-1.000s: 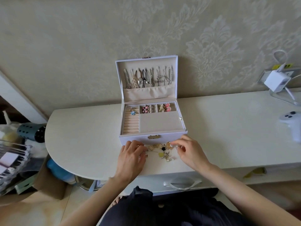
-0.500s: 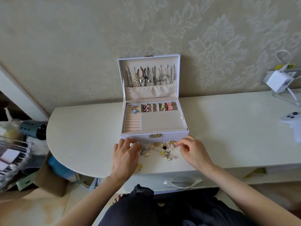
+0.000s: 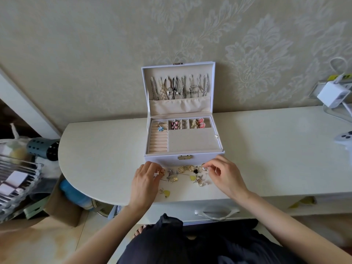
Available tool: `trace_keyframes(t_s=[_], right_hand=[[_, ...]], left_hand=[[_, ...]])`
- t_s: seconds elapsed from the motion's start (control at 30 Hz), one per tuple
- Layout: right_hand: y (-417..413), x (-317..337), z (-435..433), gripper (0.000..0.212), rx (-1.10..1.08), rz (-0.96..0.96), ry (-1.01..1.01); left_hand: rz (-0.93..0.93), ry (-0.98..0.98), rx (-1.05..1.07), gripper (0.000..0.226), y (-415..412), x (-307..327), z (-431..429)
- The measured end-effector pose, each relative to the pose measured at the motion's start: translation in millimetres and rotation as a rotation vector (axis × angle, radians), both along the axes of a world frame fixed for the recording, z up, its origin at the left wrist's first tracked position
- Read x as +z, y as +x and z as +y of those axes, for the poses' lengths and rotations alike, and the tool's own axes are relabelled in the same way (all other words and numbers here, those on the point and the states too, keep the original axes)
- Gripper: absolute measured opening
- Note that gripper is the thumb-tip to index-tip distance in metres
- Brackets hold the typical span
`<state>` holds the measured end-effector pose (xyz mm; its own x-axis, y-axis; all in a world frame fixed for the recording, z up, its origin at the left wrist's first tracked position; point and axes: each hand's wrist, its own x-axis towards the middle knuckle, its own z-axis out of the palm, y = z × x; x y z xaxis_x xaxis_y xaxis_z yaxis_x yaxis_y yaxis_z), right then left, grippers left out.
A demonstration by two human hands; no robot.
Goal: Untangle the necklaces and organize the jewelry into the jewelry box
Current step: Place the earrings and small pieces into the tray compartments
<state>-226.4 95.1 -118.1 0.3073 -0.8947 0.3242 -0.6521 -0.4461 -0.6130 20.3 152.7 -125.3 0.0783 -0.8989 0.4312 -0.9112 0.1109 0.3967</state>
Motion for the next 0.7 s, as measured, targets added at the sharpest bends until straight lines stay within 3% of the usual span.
trace_keyframes(t_s=[0.23, 0.47, 0.7], right_hand=[[2, 3, 6, 0.025, 0.109, -0.041, 0.015], [-3, -1, 3, 0.014, 0.187, -0.061, 0.089], [-12, -1, 1, 0.012, 0.099, -0.081, 0.036]], left_hand=[[0.111, 0.035, -0.156, 0.022, 4, 4, 6], [-0.058, -0.051, -0.226, 0.015, -6, 5, 3], [-0.157, 0.003, -0.545, 0.026, -50, 13, -25]])
